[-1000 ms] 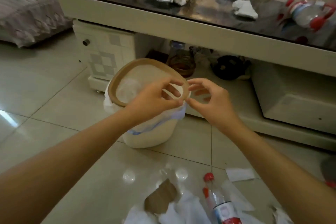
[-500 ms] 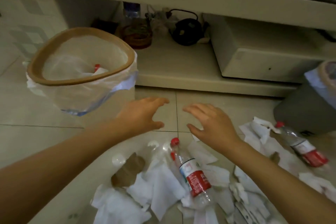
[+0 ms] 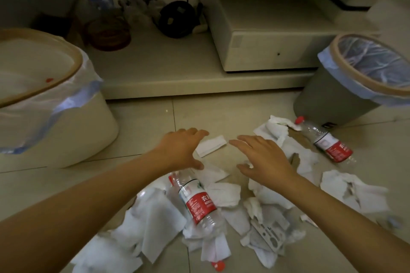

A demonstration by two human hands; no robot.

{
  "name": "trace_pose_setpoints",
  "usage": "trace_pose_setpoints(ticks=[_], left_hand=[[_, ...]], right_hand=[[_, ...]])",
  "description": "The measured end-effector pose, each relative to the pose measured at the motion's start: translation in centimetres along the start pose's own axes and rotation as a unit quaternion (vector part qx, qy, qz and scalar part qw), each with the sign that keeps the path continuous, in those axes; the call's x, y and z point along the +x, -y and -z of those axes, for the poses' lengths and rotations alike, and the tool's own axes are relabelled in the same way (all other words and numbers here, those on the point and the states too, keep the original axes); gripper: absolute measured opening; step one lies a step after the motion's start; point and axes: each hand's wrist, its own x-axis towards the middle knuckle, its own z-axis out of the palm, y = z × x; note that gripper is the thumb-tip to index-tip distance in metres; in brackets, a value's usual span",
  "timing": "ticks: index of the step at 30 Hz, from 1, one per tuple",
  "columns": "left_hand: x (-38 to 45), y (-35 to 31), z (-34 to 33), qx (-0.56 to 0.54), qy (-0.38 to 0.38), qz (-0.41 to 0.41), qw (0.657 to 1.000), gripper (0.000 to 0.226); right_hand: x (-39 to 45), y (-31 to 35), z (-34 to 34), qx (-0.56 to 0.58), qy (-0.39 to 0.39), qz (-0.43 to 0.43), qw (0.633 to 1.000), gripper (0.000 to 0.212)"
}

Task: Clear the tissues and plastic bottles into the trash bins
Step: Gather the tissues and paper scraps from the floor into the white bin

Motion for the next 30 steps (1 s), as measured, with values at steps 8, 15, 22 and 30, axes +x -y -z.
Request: trace_pose_setpoints(ticks=[8, 15, 22, 30], left_hand=[[5.1, -4.6, -3.5, -0.015, 0.032, 0.004, 0.999, 0.091], [11.0, -9.8, -6.1, -0.041, 0.061, -0.01, 0.997, 0.098], [16.8, -12.7, -8.0, -0.042, 0.09, -0.018, 0.995, 0.101], [18.8, -15.3, -11.0, 0.083, 0.068, -0.065, 0.992, 0.058]], right_hand=[[-1.8, -5.1, -3.2, 0.021, -0.036, -0.045, 0.998, 0.063], [-3.3, -11.1, -4.8, 0.047, -0.041, -0.13, 0.99, 0.069], [-3.9, -17.8, -5.6, 0.063, -0.005, -0.2, 0.978, 0.089], [-3.7, -19.3, -6.4, 0.124, 0.122, -0.239, 0.955, 0.1]])
